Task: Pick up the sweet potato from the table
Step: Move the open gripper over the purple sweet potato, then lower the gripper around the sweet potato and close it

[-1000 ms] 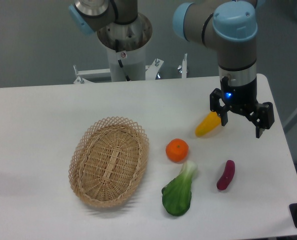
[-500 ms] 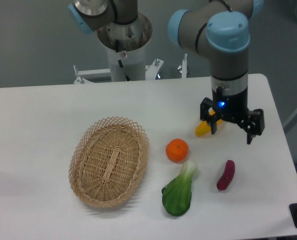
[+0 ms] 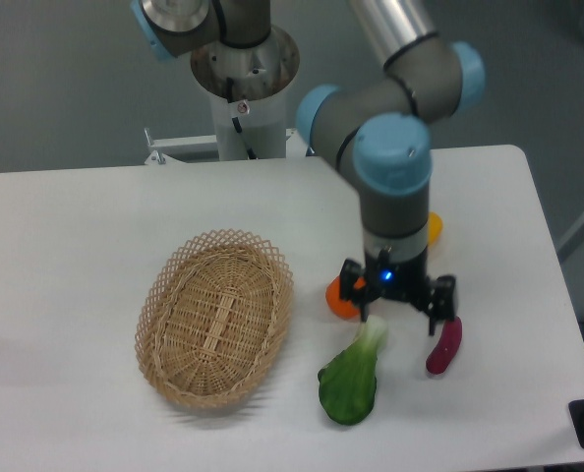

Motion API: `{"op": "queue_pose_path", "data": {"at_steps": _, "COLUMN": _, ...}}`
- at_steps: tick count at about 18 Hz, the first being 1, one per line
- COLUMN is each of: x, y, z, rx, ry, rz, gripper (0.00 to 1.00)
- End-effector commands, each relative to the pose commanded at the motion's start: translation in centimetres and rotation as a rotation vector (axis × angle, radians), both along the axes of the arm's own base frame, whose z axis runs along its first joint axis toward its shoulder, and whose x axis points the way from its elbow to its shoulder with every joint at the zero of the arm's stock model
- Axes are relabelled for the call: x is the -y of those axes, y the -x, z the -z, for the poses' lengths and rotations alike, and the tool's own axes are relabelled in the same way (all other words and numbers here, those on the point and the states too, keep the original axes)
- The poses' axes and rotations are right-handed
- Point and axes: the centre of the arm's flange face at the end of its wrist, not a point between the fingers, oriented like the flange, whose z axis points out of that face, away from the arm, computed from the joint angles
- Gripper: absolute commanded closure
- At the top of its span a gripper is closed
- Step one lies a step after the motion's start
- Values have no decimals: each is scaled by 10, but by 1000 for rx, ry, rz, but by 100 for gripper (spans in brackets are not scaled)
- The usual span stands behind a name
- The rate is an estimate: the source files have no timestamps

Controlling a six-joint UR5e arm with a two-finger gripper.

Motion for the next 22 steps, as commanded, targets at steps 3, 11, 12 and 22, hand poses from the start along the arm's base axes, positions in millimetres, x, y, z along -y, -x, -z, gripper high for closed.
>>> {"op": "queue_pose_path", "data": {"at_steps": 3, "x": 3, "y": 8, "z": 6, "rx": -27, "ry": 50, "rz": 161, "gripper": 0}}
{"op": "queue_pose_path", "data": {"at_steps": 11, "x": 41, "y": 78, "z": 62, "rx": -28, "ry": 124, "rz": 225, "gripper": 0}}
{"op": "queue_pose_path", "data": {"at_steps": 12, "x": 43, "y": 82, "z": 68, "rx": -23, "ry": 125, "rz": 221, "gripper": 0}}
{"op": "queue_pose_path", "data": {"at_steps": 22, "x": 66, "y": 102, "z": 111, "rx": 16, "ry": 157, "rz": 220, "gripper": 0}}
